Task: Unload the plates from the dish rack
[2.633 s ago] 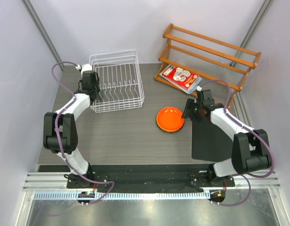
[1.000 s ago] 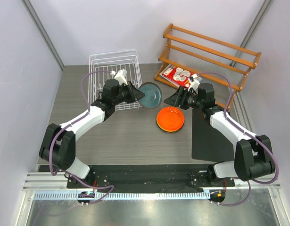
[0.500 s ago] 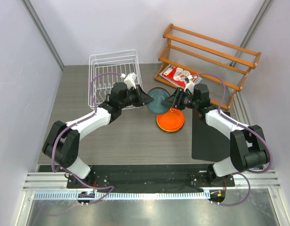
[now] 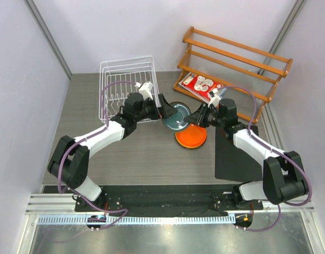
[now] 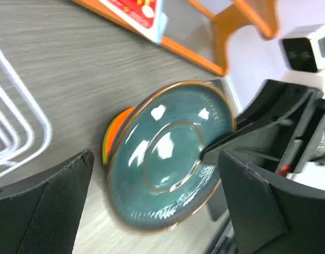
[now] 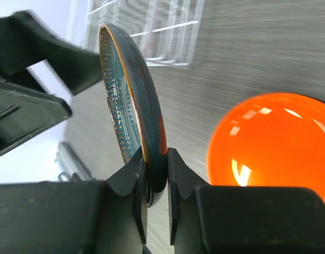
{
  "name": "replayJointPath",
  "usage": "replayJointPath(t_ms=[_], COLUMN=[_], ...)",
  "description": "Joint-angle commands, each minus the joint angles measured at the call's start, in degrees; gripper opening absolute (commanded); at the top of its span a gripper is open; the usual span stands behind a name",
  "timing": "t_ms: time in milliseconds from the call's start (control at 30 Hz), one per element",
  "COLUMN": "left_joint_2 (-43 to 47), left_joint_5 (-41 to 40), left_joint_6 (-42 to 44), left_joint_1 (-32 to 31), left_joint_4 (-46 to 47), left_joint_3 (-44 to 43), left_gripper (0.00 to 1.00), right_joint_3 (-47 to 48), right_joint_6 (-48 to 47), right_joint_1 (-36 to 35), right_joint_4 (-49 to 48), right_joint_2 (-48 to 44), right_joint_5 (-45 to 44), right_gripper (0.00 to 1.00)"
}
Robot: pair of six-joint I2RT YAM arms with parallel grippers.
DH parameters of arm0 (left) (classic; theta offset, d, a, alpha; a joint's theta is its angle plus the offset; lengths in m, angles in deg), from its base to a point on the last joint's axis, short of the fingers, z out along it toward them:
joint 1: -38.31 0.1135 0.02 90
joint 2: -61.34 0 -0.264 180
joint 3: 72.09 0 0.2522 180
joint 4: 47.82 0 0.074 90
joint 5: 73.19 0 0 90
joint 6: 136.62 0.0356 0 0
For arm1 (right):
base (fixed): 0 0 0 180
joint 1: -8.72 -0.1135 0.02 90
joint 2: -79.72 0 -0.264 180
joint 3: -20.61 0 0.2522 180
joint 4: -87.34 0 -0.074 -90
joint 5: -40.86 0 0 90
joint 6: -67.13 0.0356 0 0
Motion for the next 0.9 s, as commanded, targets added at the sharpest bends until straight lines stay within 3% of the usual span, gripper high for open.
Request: replayJointPath(t_ms=[0,167,333,867], left_joint_2=[3.9,9.4,12.0,17.4], left_joint_5=[-8.1,-22.2,-31.7,-39.9], left_joint_6=[6.2,13.5,17.8,16.8], left_joint_1=[-0.1,-0.1,-0.1,-0.1], left_joint_4=[-4.0,-9.9,-12.8,-15.1], left_joint_3=[-2.0,-0.7,0.8,5.7], left_gripper=[0.99,0.99,0.99,1.00], right_joint_3=[0.6,1.1,1.7,-0.4], right_joint_6=[-3.6,-5.6,-8.4,-7.6], right_joint_1=[2.1,5.1,8.0,8.2], right_joint_4=[4.6,15.2,19.4,15.8], right_joint_2=[-5.8,-5.8,-3.2,2.2], right_joint_5=[-8.0,-14.0,-12.6,-5.9], right_gripper=[0.01,0.01,0.01,0.02])
